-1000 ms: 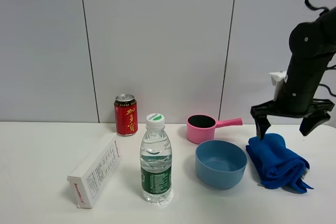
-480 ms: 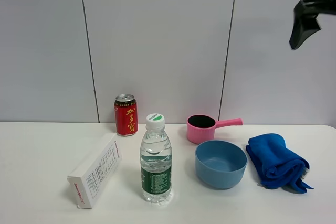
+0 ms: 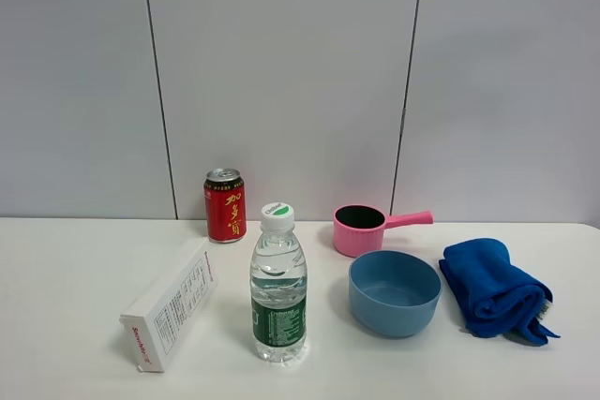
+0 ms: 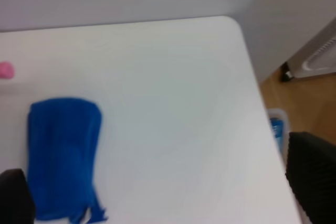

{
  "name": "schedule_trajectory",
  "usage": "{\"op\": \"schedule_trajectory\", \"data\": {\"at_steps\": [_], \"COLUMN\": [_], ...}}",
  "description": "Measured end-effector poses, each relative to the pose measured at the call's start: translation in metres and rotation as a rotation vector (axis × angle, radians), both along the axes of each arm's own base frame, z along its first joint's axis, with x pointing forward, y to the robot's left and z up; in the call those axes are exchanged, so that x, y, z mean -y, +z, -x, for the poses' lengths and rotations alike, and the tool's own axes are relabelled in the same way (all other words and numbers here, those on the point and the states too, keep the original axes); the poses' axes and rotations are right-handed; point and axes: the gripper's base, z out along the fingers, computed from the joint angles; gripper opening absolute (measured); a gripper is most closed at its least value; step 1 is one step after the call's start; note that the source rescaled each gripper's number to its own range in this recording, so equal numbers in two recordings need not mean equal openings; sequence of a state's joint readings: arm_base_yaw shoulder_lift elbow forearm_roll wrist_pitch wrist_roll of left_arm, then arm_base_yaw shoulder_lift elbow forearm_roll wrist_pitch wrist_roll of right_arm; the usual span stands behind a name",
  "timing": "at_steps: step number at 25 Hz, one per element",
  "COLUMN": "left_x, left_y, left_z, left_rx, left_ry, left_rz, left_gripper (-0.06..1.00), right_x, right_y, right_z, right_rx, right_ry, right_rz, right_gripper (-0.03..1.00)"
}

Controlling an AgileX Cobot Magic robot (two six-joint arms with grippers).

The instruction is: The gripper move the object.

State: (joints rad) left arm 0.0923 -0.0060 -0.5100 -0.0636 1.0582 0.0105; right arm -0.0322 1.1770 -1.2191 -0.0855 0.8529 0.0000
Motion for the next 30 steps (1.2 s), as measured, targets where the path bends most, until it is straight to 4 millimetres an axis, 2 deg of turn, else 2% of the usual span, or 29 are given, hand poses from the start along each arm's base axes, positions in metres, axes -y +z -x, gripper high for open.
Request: {"op": "schedule_trajectory", "data": {"at_steps": [2, 7, 13, 16, 18, 21, 24, 30], "left_x": [0.0, 0.0, 0.0, 0.0, 0.0, 0.0, 0.0, 0.0], "left_y": [0.0, 0.0, 0.0, 0.0, 0.0, 0.0, 0.0, 0.0], "left_z": [0.0, 0.0, 0.0, 0.0, 0.0, 0.0, 0.0, 0.0], "left_rx": [0.0, 0.0, 0.0, 0.0, 0.0, 0.0, 0.0, 0.0], "left_ry": [0.0, 0.0, 0.0, 0.0, 0.0, 0.0, 0.0, 0.0], "left_rz": [0.0, 0.0, 0.0, 0.0, 0.0, 0.0, 0.0, 0.0], "left_gripper": [1.0, 1.0, 1.0, 1.0, 1.0, 1.0, 1.0, 1.0], "right_x": [-0.002, -0.006, -0.011, -0.012, -0.012, -0.013, -0.014, -0.015], "right_y": [-0.011, -0.04, -0.089, -0.101, -0.102, -0.1, -0.1, -0.107], "right_z": [0.017, 0.075, 0.141, 0.171, 0.189, 0.207, 0.217, 0.226], "right_rx": [0.003, 0.031, 0.068, 0.133, 0.179, 0.258, 0.29, 0.183], "right_ry": [0.017, 0.03, 0.033, 0.036, 0.038, 0.041, 0.043, 0.028], "right_rz": [-0.018, -0.029, -0.064, -0.061, -0.059, -0.055, -0.056, -0.088], "right_gripper": [1.0, 1.0, 1.0, 1.0, 1.0, 1.0, 1.0, 1.0]}}
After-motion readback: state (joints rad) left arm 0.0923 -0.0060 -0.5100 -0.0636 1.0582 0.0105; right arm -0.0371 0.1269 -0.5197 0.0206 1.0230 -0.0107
